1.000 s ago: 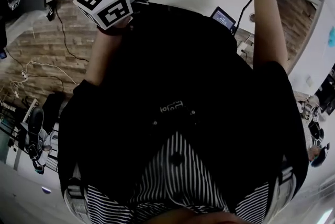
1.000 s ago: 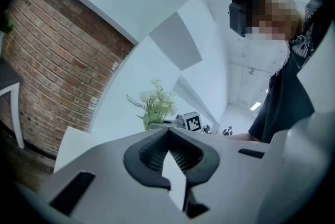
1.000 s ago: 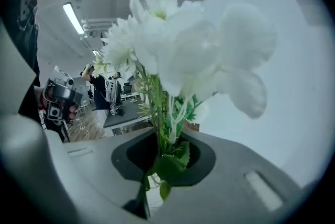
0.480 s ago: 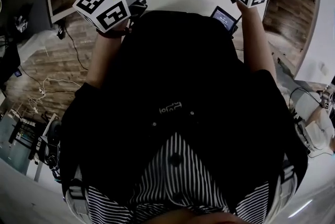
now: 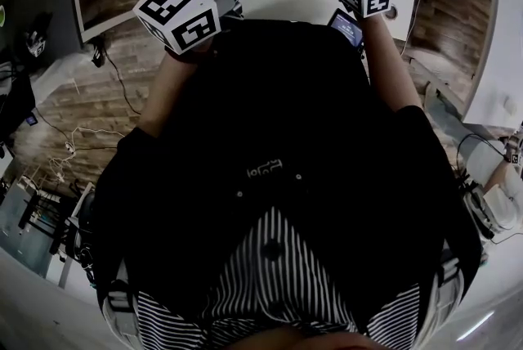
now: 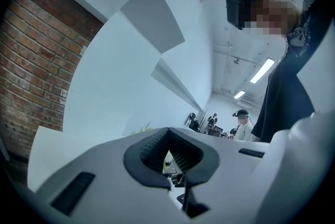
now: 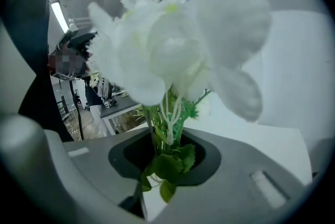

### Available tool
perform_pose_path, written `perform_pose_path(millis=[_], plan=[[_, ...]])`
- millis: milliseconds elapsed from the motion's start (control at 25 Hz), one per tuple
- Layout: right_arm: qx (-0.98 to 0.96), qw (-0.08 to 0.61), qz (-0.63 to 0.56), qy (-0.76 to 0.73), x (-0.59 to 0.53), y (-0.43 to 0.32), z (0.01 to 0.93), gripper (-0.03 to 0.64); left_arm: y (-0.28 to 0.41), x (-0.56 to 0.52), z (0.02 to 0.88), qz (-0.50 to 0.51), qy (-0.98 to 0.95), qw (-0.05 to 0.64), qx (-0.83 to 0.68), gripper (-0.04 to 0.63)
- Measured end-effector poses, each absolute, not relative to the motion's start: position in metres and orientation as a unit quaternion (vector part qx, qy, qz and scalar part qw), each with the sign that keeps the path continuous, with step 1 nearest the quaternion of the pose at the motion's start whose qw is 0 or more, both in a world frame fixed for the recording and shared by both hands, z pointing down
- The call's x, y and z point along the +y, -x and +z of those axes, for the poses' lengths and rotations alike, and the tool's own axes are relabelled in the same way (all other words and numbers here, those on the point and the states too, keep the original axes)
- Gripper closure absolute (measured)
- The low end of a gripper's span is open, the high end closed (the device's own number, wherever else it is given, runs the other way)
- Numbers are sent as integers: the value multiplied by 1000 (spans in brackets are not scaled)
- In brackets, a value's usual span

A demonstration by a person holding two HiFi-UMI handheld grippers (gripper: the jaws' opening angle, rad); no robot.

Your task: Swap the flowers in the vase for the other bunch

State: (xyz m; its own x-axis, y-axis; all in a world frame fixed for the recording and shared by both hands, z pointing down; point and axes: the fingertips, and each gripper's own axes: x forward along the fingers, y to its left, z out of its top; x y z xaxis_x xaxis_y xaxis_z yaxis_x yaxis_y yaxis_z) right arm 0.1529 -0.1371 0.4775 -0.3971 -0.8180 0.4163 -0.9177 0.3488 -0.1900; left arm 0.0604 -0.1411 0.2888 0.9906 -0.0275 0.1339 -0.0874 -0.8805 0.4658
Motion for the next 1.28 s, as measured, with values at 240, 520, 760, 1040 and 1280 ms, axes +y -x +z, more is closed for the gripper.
perform_pose_path(millis=[240,520,760,1040,1280], plan=[[-804,132,265,-516,-115,-159,512,322,-66,-139,287,59,-967,245,-31,589],[-805,164,293,-489,-65,-187,521,227,-96,-115,290,66,-967,245,-18,589],[-808,140,297,-489,-39,-195,488,338,-99,-110,295,73,-966,249,5,589],[-854,68,209,-471,-43,-169,394,615,-111,-98,290,80,-967,239,27,589],[-870,24,198,-450,-48,-145,365,615,-108,-93,289,78,-969,233,24,589]])
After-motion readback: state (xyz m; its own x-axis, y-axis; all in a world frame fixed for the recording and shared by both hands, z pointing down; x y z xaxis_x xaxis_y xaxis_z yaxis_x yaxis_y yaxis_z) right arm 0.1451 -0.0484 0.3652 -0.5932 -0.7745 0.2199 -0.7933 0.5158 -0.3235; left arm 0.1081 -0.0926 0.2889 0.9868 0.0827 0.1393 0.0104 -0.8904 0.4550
